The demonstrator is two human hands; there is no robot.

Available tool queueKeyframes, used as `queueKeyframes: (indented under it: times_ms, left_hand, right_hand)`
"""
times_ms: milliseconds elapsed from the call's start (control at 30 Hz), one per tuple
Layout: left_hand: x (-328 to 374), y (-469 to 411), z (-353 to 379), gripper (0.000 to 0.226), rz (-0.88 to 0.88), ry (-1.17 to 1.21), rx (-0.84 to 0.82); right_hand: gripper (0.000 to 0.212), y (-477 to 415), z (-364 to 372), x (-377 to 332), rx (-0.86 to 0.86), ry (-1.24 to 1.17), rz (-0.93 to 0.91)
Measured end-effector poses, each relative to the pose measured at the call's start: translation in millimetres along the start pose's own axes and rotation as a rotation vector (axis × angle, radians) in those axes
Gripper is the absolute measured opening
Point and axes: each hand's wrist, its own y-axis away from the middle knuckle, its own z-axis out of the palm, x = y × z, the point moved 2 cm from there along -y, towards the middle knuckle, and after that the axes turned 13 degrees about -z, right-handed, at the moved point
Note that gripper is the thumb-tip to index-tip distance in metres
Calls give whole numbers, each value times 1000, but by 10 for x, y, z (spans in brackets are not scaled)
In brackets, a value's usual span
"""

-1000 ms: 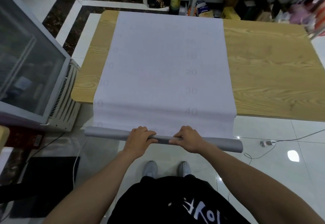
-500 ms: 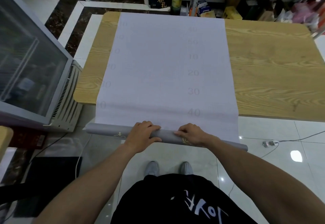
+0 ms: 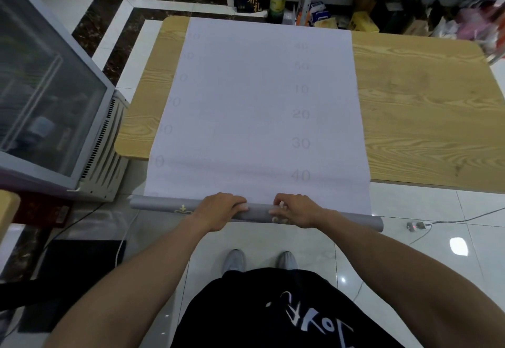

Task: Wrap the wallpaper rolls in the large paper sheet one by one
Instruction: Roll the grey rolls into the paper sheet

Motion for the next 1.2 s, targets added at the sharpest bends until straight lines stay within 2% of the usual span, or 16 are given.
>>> queueKeyframes:
  times_ms: [67,167,333,500,600,700,767,900,1033,1133,1200]
  left_hand:
    - [0,18,-27,46,19,5,-1]
    - [-7,57,-41,55,67,-34,48]
    - [-19,36,-35,44,108,-121,88]
    - [-24,-7,-45,33,122,-180,82]
    - [-18,-21,-46,39,108,-153,94]
    - [-34,18,-60,51,107,-83,144]
    - [-43,33,-64,48,125,-96,157]
    - [-14,31,-101,34,109,-131,144]
    - [0,13,-150,33,91,-153,157]
    - [-6,15,-159,36,89,-168,156]
    - [-25,37,-153,48,101,-113,186]
  right_hand:
    - [31,-19,-15,-31,-30,41,-11]
    - [34,-29,-47,-56,-45,48,-2]
    - [48,-56,-82,-80,-81,66,47]
    - [51,19,-48,-79,19,122,-13]
    - [48,68,-36,-71,79,-12,3]
    - [39,72,-54,-84,85,33,-2]
    - [37,68,-89,-84,93,50,1]
    - [44,42,-115,-98,51,150,-5]
    - [51,74,-106,-97,96,156,-17]
    - [43,102,-98,-75,155,39,0]
    - [39,99,-113,-69,162,37,2]
